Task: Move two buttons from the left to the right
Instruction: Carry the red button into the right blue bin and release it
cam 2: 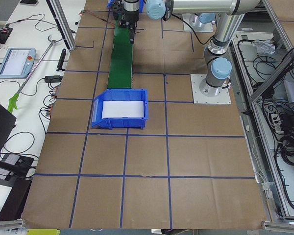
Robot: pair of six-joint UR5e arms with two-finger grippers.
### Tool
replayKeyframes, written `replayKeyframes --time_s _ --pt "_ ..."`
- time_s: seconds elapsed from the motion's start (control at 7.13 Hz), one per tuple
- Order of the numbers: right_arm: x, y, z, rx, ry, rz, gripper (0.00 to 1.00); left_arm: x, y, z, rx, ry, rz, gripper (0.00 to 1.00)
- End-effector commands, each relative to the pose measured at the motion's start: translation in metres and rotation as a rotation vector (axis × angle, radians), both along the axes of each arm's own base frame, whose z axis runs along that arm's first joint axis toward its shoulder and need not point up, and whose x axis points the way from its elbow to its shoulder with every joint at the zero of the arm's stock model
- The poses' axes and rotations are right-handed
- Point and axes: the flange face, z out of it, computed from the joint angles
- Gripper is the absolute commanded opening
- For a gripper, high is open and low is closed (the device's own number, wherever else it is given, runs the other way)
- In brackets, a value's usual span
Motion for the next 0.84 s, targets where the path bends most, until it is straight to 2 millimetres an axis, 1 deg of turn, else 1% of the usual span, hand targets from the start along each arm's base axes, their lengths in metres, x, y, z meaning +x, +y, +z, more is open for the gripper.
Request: replayKeyframes --time_s 0.0,0.14,0.28,0.42,0.56,0.7 --pt "-0.067 -0.021 0.060 0.023 0.052 0.085 0.04 0.000 0.000 0.000 0.000 0.000 0.000 1.00" --pt "-0.106 -0.026 0.093 0.033 0.049 0.091 0.05 0.000 0.000 0.001 -0.001 0.000 0.000 1.00" --pt "-0.154 -0.027 0.121 0.053 0.037 0.111 0.05 0.000 0.000 0.001 -0.001 0.002 0.001 1.00" --pt "-0.195 -0.026 0.128 0.056 0.036 0.152 0.05 0.000 0.000 0.001 -0.003 0.002 0.003 1.00" --pt "-0.252 -0.022 0.125 0.054 0.033 0.145 0.05 0.000 0.000 0.001 -0.003 0.002 0.003 1.00" --pt "-0.302 -0.017 0.119 0.057 0.020 0.137 0.04 0.000 0.000 0.000 0.000 0.002 0.003 1.00"
